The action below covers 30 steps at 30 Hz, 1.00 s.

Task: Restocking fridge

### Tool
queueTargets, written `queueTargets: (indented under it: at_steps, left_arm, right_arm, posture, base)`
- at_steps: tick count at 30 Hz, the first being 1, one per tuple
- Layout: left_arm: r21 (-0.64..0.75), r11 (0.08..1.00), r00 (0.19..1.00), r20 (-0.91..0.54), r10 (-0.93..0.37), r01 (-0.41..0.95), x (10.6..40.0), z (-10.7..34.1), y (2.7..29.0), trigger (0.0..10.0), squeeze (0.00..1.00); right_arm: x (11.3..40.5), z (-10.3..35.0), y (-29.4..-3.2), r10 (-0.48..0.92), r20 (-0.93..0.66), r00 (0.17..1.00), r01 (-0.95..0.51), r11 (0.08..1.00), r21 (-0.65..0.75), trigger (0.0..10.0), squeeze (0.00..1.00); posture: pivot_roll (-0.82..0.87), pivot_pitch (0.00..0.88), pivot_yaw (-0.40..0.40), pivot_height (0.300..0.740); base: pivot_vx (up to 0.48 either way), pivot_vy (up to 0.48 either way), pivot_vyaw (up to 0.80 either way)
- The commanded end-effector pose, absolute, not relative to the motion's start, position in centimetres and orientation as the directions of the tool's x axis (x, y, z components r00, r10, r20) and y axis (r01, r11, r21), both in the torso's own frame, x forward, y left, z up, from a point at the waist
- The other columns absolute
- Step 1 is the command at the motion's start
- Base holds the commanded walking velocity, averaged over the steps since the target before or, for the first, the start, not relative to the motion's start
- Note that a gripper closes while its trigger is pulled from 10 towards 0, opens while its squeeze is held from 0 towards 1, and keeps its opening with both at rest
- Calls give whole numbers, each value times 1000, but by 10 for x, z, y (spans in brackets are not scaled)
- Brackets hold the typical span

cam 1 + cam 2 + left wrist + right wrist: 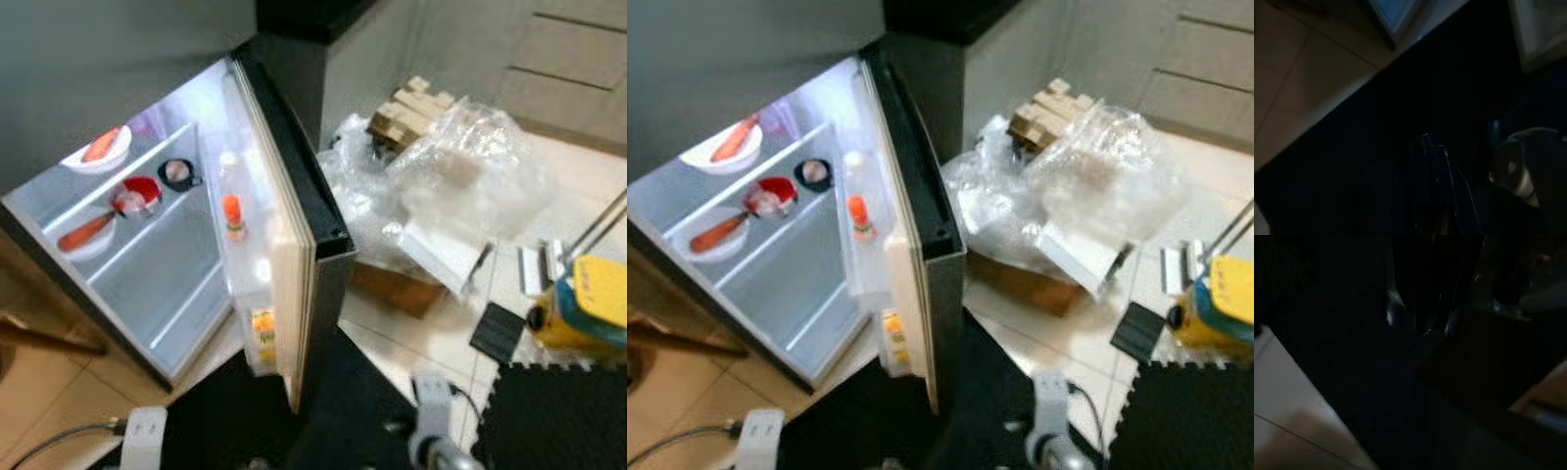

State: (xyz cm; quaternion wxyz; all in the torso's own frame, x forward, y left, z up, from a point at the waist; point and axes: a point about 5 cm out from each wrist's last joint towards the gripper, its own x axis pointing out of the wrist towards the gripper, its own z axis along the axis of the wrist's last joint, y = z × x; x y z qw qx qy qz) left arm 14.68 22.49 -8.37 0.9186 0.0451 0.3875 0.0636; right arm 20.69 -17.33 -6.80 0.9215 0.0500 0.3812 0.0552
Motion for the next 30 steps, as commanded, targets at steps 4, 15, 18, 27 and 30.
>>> queueTargets:
  at_steps: [4, 15, 18, 27, 30]
  left_arm:
    - [114, 990, 670, -729, 139, -82, 136, -90, 216, 10000, 0]
    - [87, 994, 659, -745, 106, -62, 133, -93, 205, 10000, 0]
    - [83, 995, 655, -748, 104, -64, 133, -93, 205, 10000, 0]
    - [102, 988, 632, -759, 154, -118, 127, -92, 227, 10000, 0]
    - [108, 986, 629, -760, 166, -130, 125, -92, 231, 10000, 0]
  right_arm:
    - [197, -74, -177, 128, -723, 679, -48, 990, 131, 10000, 0]
    - [191, -75, -186, 89, -724, 684, 0, 993, 122, 10000, 0]
    - [191, -75, -186, 88, -724, 684, 0, 993, 121, 10000, 0]
    - [192, -75, -185, 93, -722, 686, -10, 993, 118, 10000, 0]
    - [193, -74, -185, 97, -720, 687, -17, 993, 118, 10000, 0]
  posture:
    - [-81, 136, 7, 731]
    - [-94, 127, 8, 731]
    - [-95, 126, 8, 731]
    - [-94, 128, 4, 731]
    - [-93, 130, 5, 731]
  base:
    - [0, 0, 800]
    - [0, -136, 145]
    - [0, -431, 0]
    - [0, -336, 0]
    - [0, 0, 0]
